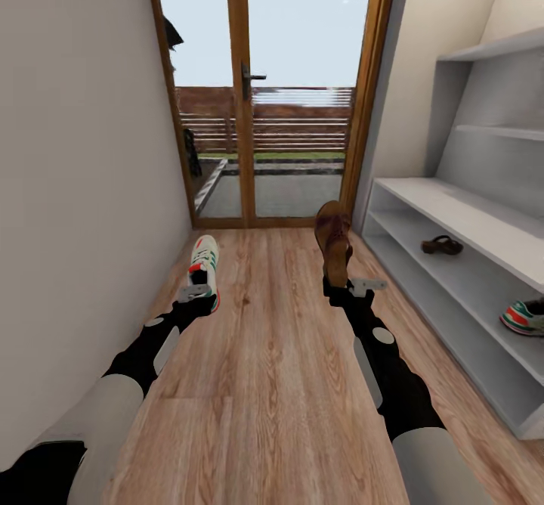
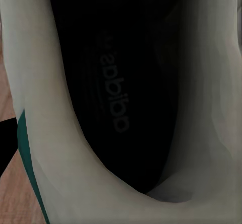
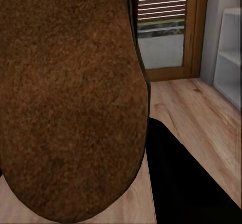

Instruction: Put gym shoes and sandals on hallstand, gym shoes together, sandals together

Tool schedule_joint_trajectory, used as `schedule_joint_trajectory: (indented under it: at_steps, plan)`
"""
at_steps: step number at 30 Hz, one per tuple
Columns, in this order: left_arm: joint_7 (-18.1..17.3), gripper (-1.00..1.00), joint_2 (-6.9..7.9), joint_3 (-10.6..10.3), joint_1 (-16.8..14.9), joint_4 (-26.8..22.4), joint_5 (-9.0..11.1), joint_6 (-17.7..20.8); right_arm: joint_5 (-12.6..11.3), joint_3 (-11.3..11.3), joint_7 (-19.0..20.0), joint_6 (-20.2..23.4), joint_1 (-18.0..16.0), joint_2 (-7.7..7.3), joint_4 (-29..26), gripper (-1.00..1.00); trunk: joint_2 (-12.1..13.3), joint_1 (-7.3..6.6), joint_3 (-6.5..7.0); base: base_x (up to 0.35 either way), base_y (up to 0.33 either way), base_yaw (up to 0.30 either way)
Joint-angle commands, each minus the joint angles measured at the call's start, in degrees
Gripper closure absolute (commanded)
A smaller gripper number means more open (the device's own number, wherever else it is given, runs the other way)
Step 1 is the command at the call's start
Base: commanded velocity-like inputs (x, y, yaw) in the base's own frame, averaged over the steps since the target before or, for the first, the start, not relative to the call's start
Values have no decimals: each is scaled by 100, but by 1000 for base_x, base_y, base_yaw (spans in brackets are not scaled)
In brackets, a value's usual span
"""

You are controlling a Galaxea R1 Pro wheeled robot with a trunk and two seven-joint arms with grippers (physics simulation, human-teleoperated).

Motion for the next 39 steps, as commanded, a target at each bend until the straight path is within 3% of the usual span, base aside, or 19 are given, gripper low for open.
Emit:
schedule_joint_trajectory:
  at_steps: [1,16,27,39]
  plan:
    - [-31,100,0,15,0,-11,62,49,-26,-2,-11,36,-3,4,-11,100,-2,2,-3,293,182,-137]
    - [-31,100,1,15,0,-11,62,49,-26,-2,-11,44,-3,4,-14,100,-2,2,1,290,189,-23]
    - [-31,100,-6,15,0,-11,62,49,-26,-2,-11,44,-3,4,-14,100,-2,2,1,290,180,-197]
    - [-31,100,-8,15,0,-11,62,49,-26,-2,-11,44,-3,4,-14,100,-2,2,1,290,151,-12]
